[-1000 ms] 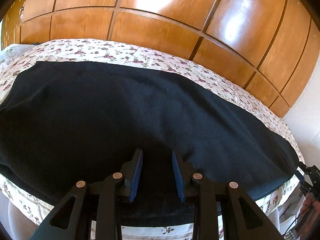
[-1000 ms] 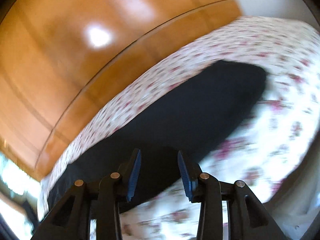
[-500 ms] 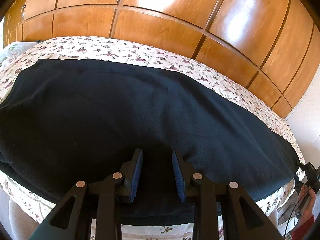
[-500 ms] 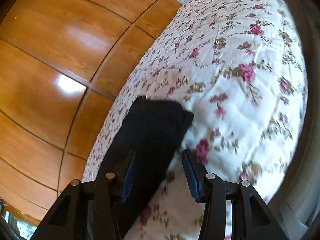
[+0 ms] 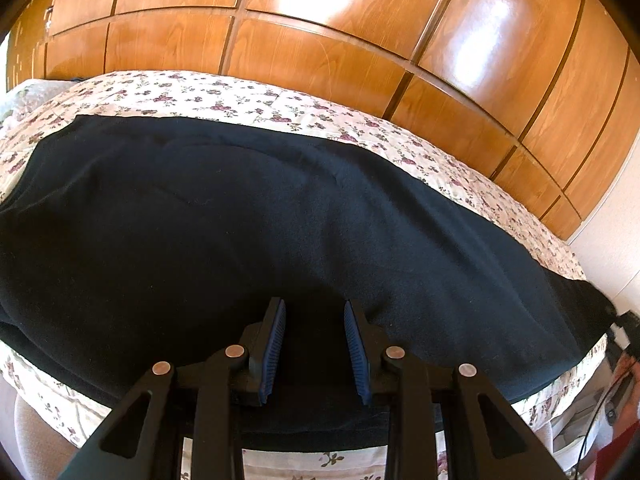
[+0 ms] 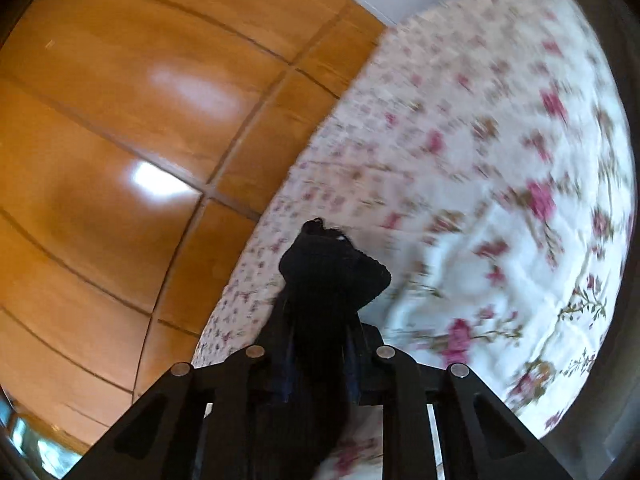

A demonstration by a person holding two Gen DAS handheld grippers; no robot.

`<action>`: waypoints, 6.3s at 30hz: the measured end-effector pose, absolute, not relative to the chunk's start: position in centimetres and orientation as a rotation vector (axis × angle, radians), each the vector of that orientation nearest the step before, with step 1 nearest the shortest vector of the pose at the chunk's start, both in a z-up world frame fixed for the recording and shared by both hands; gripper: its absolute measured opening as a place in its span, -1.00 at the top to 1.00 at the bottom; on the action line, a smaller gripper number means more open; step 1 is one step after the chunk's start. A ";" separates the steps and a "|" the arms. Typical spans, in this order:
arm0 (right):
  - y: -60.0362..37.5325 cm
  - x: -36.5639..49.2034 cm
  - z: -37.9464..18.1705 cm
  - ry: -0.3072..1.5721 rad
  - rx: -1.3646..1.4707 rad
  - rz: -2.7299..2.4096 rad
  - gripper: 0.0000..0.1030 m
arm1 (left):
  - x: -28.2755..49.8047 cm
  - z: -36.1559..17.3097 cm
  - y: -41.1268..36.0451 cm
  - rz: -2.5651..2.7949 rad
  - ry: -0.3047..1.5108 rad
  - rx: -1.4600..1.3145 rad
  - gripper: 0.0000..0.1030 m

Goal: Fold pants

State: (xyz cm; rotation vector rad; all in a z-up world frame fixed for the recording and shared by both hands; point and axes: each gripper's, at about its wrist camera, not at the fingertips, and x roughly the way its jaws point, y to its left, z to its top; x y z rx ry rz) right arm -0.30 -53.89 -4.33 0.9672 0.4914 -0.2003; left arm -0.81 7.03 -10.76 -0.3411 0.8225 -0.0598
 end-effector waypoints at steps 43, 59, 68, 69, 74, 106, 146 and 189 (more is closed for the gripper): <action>-15.1 5.8 -1.0 0.789 0.252 0.389 0.59 | -3.2 -8.7 10.5 -0.129 0.765 -0.507 0.28; -17.2 2.1 -3.8 0.810 0.276 0.571 -0.16 | -0.6 -8.6 7.8 -0.315 0.801 -0.623 -0.03; -29.8 0.8 -2.3 0.682 0.467 0.207 0.23 | 4.4 -8.8 2.9 -0.412 0.886 -0.581 -0.06; -30.7 1.2 -2.5 0.694 0.486 0.181 0.47 | 5.1 -9.1 2.2 -0.404 0.920 -0.559 0.00; -32.9 4.4 -2.9 0.731 0.558 0.156 0.62 | 5.9 -9.6 0.0 -0.395 0.957 -0.492 0.65; -26.1 6.1 -5.4 0.810 0.226 0.072 0.95 | -1.6 -9.5 7.3 -0.300 0.795 -0.578 0.40; -15.7 4.1 -6.9 0.850 0.159 0.409 0.64 | -11.2 -10.3 22.6 0.309 0.706 -0.801 -0.01; -15.5 3.9 -6.9 0.847 0.142 0.395 0.64 | -9.4 -13.7 30.6 0.280 0.543 -1.180 0.63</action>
